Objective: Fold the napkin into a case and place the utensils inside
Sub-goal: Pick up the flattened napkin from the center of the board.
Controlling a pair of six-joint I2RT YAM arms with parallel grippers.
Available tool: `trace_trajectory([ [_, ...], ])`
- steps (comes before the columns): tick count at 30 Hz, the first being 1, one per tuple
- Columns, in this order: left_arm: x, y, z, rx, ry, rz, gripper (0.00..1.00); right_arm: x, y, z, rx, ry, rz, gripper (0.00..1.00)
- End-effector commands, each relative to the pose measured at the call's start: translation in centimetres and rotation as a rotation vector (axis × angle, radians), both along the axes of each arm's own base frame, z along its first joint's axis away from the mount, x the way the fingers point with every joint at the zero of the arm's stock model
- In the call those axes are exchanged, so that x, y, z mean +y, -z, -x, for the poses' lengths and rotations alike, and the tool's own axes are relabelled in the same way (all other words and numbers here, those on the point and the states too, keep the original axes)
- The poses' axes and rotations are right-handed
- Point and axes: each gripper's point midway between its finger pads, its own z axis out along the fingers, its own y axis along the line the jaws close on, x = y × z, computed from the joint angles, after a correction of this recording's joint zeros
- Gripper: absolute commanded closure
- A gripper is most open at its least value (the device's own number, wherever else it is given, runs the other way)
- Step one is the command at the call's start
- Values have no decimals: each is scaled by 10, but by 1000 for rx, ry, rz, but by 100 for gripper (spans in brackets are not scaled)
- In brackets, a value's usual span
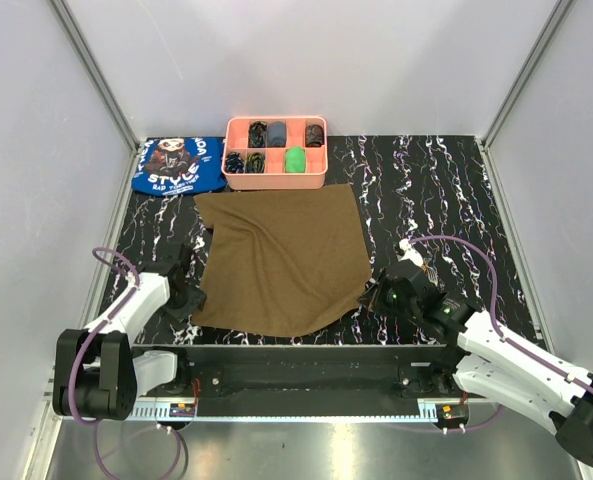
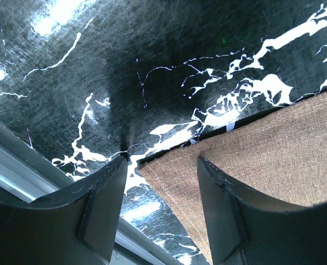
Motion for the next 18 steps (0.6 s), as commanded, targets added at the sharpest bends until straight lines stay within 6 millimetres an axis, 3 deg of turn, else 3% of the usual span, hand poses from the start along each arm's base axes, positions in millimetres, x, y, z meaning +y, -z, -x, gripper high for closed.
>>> trace_trajectory([
  [1,-2,8,6,40,-35,13,43,1,-8,-5,-27,4,-4,100],
  [6,-1,8,5,42,-88,7,52,1,-10,-6,-36,14,-9,100],
  [14,-4,3,-7,-59,-95,29,90,0,-10,-6,-35,16,-3,100],
  [18,-7,-7,-14,-130,-50,49,100,-4,-9,-5,-35,15,14,100],
])
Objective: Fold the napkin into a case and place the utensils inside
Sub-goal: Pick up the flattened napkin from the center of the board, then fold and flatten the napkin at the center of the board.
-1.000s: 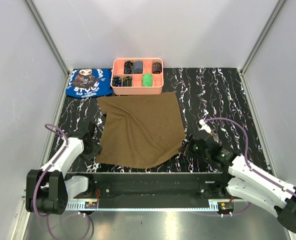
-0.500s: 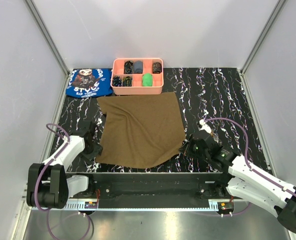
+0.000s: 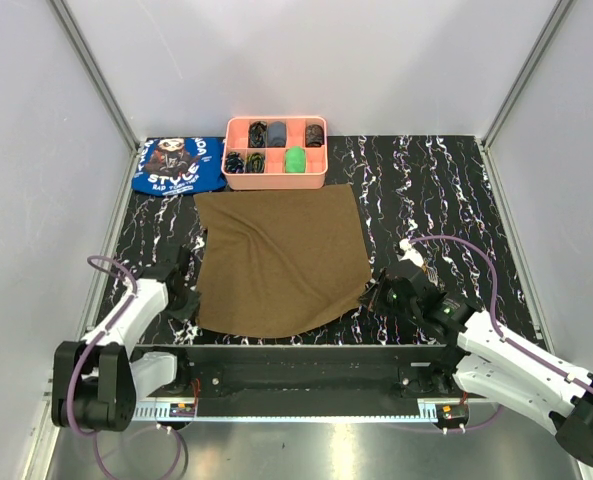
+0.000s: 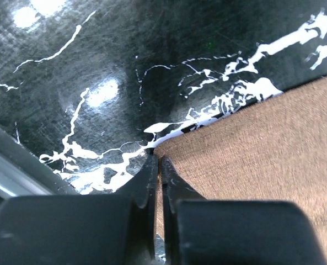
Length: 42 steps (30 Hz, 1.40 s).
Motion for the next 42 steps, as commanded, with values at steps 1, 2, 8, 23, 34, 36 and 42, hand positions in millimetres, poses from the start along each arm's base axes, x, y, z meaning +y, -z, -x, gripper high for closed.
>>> trace_trajectory([
  [1,-6,-12,-13,-107,58,32,100,-5,-10,-5,-42,17,22,100],
  [2,-8,-23,-18,-161,79,38,100,-5,-17,-8,-60,12,26,100],
  [8,-13,-127,-49,-549,229,19,100,-12,-69,-16,-212,-50,72,100],
  [23,-13,-526,58,-1663,463,-215,100,-2,-374,59,-891,-562,-169,100],
  [34,-8,-481,2,-1470,320,-133,100,-39,-369,-3,-756,-123,-40,100],
  [36,-9,-441,-29,-1319,302,-126,100,-43,-339,-29,-671,-47,85,100],
  [42,-22,-339,-112,-976,328,-103,100,-41,-272,-94,-509,11,300,100],
])
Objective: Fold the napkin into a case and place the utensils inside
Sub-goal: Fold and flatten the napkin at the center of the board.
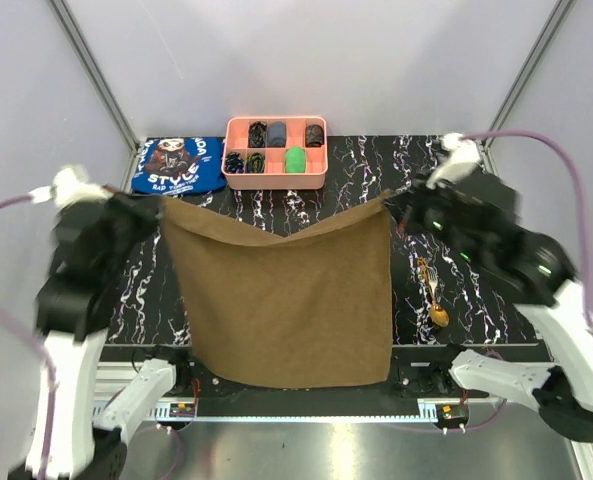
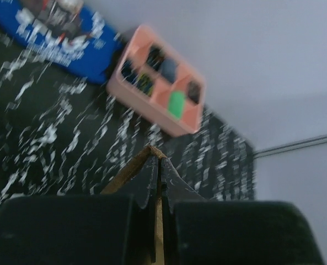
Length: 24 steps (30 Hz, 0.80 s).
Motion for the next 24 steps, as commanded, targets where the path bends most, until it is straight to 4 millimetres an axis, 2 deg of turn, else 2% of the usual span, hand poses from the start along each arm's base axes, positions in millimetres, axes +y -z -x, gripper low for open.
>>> trace_trajectory([
  [1,-2,72,-56,241,-30,-8,100,-23,64,-69,143,194,131,100],
  [2,-8,80,-68,261,2,-16,100,-25,76,-82,170,189,112,100],
  [3,-10,103,-86,331,3,-25,100,-35,100,-95,231,188,94,100],
  [4,-8,120,-95,373,2,-30,100,-32,109,-113,228,186,86,100],
  [5,-10,130,-107,393,21,-26,100,-30,119,-122,238,181,90,100],
  [6,-12,154,-122,456,30,-30,100,-32,131,-131,251,182,111,100],
  [7,-13,166,-131,480,38,-29,100,-35,155,-150,306,200,135,100],
  [8,-18,172,-143,480,69,-25,100,-32,166,-158,336,186,131,100],
  [9,-21,196,-155,542,82,-26,100,-34,173,-168,349,192,144,100],
  [10,-23,199,-166,548,93,-19,100,-32,194,-181,393,181,149,100],
  [11,-32,204,-175,552,144,-5,100,-33,201,-188,400,191,151,100],
  [12,-37,224,-187,596,165,1,100,-34,206,-195,406,193,153,100],
  [13,-39,221,-198,583,176,1,100,-34,217,-204,419,194,155,100],
  [14,-40,236,-206,618,178,5,100,-36,220,-209,420,197,154,100],
  [16,-42,238,-219,609,188,1,100,-34,227,-219,425,184,150,100],
  [17,-43,250,-224,633,190,0,100,-34,226,-222,426,178,141,100],
  [21,-41,266,-229,665,190,6,100,-34,240,-227,456,170,138,100],
  [24,-43,265,-234,624,214,6,100,-39,246,-229,460,178,143,100],
])
